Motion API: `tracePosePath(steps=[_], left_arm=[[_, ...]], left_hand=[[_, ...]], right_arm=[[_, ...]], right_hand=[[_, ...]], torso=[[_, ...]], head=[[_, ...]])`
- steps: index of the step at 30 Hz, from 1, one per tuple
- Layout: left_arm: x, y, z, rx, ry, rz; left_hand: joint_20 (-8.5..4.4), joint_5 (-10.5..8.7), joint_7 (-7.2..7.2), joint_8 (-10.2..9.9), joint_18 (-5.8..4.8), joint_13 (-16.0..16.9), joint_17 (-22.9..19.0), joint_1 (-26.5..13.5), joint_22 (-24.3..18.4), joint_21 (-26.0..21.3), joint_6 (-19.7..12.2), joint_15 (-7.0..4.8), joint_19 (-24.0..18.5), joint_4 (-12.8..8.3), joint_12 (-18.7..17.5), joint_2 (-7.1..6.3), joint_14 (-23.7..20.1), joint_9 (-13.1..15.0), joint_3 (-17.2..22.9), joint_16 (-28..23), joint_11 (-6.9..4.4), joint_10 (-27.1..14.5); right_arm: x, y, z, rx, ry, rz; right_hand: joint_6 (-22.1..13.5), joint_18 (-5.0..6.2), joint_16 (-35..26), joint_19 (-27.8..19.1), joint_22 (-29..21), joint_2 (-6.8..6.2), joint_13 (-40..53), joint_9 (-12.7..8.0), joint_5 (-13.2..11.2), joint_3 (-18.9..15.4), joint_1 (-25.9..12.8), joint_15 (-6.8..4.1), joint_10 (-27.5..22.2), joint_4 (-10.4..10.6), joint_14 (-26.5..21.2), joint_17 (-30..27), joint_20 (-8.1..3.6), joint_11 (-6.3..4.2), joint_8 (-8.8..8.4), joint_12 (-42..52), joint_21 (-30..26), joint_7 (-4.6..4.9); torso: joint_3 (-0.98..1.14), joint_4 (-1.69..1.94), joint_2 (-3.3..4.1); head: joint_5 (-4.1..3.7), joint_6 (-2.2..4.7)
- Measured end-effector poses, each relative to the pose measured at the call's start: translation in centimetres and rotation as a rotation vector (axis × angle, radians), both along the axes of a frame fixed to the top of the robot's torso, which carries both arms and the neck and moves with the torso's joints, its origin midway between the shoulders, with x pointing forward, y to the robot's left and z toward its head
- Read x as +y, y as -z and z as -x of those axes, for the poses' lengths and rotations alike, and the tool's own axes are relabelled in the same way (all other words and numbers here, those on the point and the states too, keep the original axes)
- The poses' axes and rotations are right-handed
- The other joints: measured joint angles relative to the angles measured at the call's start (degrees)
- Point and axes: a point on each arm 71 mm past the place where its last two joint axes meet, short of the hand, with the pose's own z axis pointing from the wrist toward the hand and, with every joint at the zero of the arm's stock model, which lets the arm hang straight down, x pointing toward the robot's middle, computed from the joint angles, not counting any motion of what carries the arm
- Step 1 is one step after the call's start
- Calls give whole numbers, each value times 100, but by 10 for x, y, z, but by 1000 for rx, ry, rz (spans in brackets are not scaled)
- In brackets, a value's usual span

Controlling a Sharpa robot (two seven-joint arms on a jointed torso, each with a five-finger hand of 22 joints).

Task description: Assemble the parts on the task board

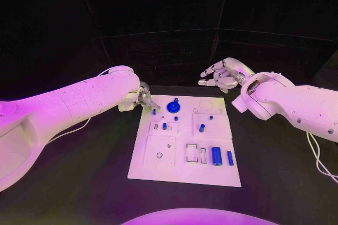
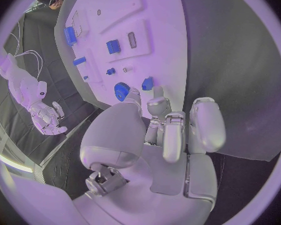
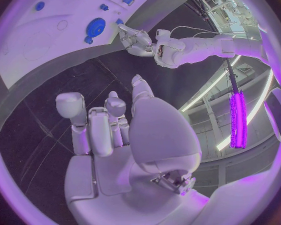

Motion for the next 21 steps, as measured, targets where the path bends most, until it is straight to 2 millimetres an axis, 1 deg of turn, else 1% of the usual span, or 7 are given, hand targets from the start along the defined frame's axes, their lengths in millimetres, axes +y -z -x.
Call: tracePosePath(steps=[5,6,8,11,13,17,21], left_arm=[[-1,0,0,0,2,1],[-1,0,0,0,2,1],[-1,1,0,0,3,1],[-2,1,0,1,5,1],[-2,1,0,2,6,0],[-3,1,0,5,9,-1],[-3,1,0,9,9,-3]], left_hand=[[0,0,0,0,0,0,0,0,11,0,0,0,0,-15,0,0,0,-6,16,0,0,0],[0,0,0,0,0,0,0,20,11,0,0,0,0,-15,0,20,0,-6,16,0,0,0],[0,0,0,15,0,0,0,49,11,0,0,0,0,-36,0,-6,0,-6,29,0,0,0],[0,0,0,23,0,-5,0,83,11,0,0,0,0,-65,0,28,0,-13,33,0,-2,2],[0,0,-21,23,0,-5,0,83,11,0,21,0,0,-71,0,28,0,-13,40,0,-21,21],[0,0,-21,23,0,-5,0,135,11,0,21,0,0,-87,0,29,0,-13,24,0,-21,21],[0,0,-21,23,0,-11,0,138,10,0,21,0,0,-102,0,32,0,-19,40,0,-21,21]], right_arm=[[1,0,0,0,-2,-1],[1,0,0,0,-2,-1],[1,0,0,0,-2,-1],[2,0,0,0,-3,-1],[2,0,0,-1,-4,-1],[2,0,0,-1,-4,-1],[2,0,0,-1,-5,-2]], right_hand=[[0,0,0,0,0,0,0,0,0,0,0,0,0,0,0,0,0,0,0,0,0,0],[0,0,0,0,0,0,0,0,0,0,0,0,0,0,0,0,0,0,0,0,0,0],[0,0,0,0,0,0,0,0,0,0,0,0,0,0,0,0,0,0,0,0,0,0],[0,0,0,0,0,0,0,0,0,0,0,0,0,0,0,0,0,0,0,0,0,0],[0,0,0,0,0,0,0,0,0,0,0,0,0,0,0,0,0,0,0,0,0,0],[0,0,0,0,0,0,0,0,0,0,0,0,0,0,0,0,0,0,0,0,0,0],[0,0,0,0,0,23,-7,0,0,0,24,0,0,0,0,-1,0,0,0,0,0,0]], torso=[[-1,1,-3],[-1,2,-3],[-1,4,-3],[-2,5,-4],[-2,6,-5],[-2,6,-5],[-2,6,-5]], head=[[-2,-5],[-2,-6],[-2,-9],[-2,-15],[15,-15],[16,-15],[18,-9]])
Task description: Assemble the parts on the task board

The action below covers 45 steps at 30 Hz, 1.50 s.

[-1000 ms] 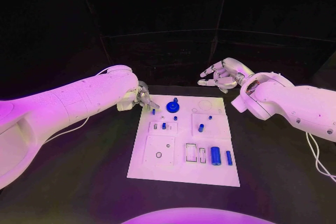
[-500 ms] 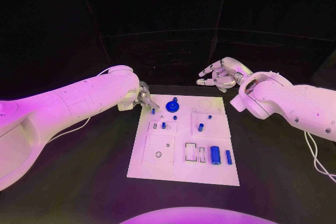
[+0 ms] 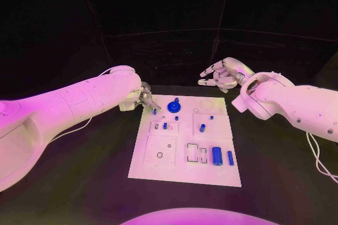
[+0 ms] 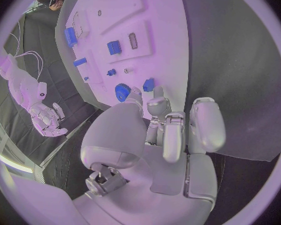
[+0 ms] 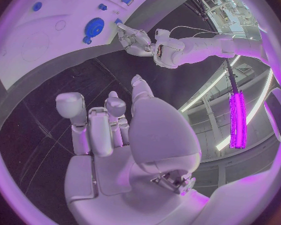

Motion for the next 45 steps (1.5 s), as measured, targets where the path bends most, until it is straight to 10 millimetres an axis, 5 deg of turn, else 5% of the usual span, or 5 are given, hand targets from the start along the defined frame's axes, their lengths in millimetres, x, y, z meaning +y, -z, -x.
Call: tracePosePath(steps=[18,45], left_arm=[[-1,1,0,7,4,-4],[-4,2,1,13,16,-1]], left_hand=[[-19,0,-19,49,0,1,0,229,26,0,63,-21,19,-183,0,186,-22,-20,120,0,1,0],[-19,0,-27,49,0,9,0,329,64,22,116,-21,19,-277,23,193,-21,-41,150,0,-20,20]], right_arm=[[1,0,0,0,-1,0],[1,0,0,0,-2,0]], right_hand=[[0,0,0,0,0,0,1,0,0,0,0,0,0,0,0,0,0,0,0,0,0,0],[0,0,0,0,0,0,2,0,0,0,0,0,0,0,0,4,0,0,0,0,0,0]], torso=[[0,2,1],[1,2,-2]], head=[[-8,-28],[-14,-40]])
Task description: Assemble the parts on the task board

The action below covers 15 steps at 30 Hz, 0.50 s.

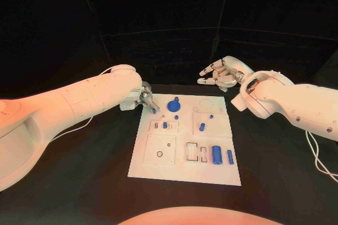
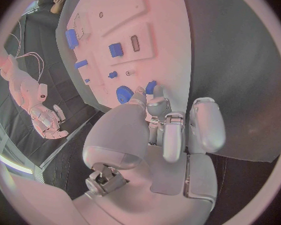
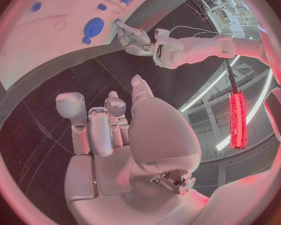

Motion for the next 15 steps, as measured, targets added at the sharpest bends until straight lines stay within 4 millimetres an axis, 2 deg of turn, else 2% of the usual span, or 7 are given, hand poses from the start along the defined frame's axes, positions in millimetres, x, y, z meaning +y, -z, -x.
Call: tracePosePath(steps=[15], left_arm=[[0,0,0,-9,-1,8]], left_hand=[[0,0,17,0,0,5,0,-54,35,23,59,0,0,25,3,-54,0,-24,-56,0,-21,21]], right_arm=[[0,0,0,0,0,0]], right_hand=[[0,0,0,0,0,0,0,0,0,-15,0,0,0,15,0,-1,0,0,0,0,0,0]], torso=[[0,3,0]], head=[[5,-6]])
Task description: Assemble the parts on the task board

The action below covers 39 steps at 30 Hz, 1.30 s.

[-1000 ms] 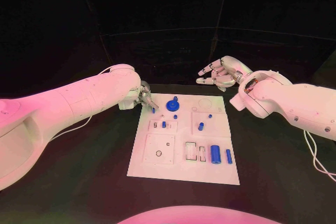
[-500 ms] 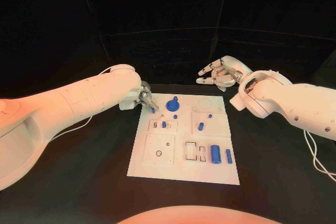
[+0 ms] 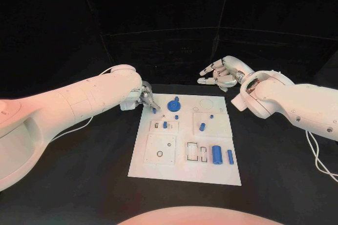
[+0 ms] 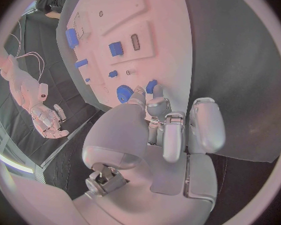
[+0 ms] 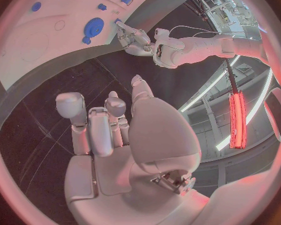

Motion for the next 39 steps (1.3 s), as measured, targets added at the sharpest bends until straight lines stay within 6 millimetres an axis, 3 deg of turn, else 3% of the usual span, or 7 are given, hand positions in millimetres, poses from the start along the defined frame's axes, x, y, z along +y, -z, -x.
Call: tracePosePath(steps=[4,8,13,21,28,32,39], left_arm=[[0,0,0,0,0,0],[0,0,0,0,0,0],[0,-1,0,-1,0,1],[1,-1,0,-1,0,1],[5,0,2,-6,-1,6],[11,-1,3,-19,-13,25],[18,-5,10,-48,-32,83]], left_hand=[[-11,0,-31,0,0,6,0,44,0,0,31,-14,11,-88,0,44,14,-15,40,0,-16,17],[-19,0,-53,0,0,-4,0,541,-4,0,8,-58,19,-411,0,236,16,-57,363,0,-51,12],[-35,-22,-59,-69,0,-44,0,773,-10,0,-4,-84,36,-713,-43,263,2,-130,670,0,-58,0],[-35,27,-40,-122,0,-116,0,836,-10,0,-23,-83,36,-520,-121,235,2,-235,1014,0,-54,0],[-35,49,-30,-20,0,-149,0,155,-6,-6,-33,-71,36,-768,-121,-150,13,-257,2235,0,-28,10],[-35,362,-29,107,0,-148,0,-183,-5,-31,-33,-71,35,-916,-121,-358,13,-196,2824,0,-28,12],[-35,470,-29,279,0,-175,0,-554,-1,-55,-33,-71,35,-1014,-121,-536,13,-117,3466,0,-50,94]], right_arm=[[0,0,0,0,0,0],[0,0,0,0,0,0],[0,0,0,0,0,0],[0,0,0,1,-1,0],[-1,0,0,1,0,1],[-2,0,0,1,1,1],[-2,0,0,2,2,2]], right_hand=[[0,0,0,0,0,0,0,0,0,0,0,0,0,0,0,0,0,0,0,0,0,0],[0,0,0,0,0,0,0,0,0,0,0,0,0,0,0,0,0,0,0,0,0,0],[0,0,0,0,0,0,0,0,0,0,0,0,0,0,0,-1,0,0,0,0,0,0],[0,0,0,0,0,0,0,0,0,0,0,0,0,0,0,-1,0,0,0,0,0,0],[0,0,0,0,0,0,0,0,29,0,0,0,0,0,0,6,0,0,21,0,0,0],[0,0,0,0,0,0,1,0,29,0,0,0,0,0,0,6,0,0,21,0,0,0],[0,0,0,0,0,0,1,0,29,0,0,0,0,0,0,5,0,0,21,0,0,0]], torso=[[-1,1,0],[-1,1,0],[-1,-2,1],[-1,-4,2],[-3,-4,2],[-3,-1,0],[1,8,-6]], head=[[3,0],[8,0],[10,-1],[7,-13],[4,-15],[2,-14],[18,-9]])
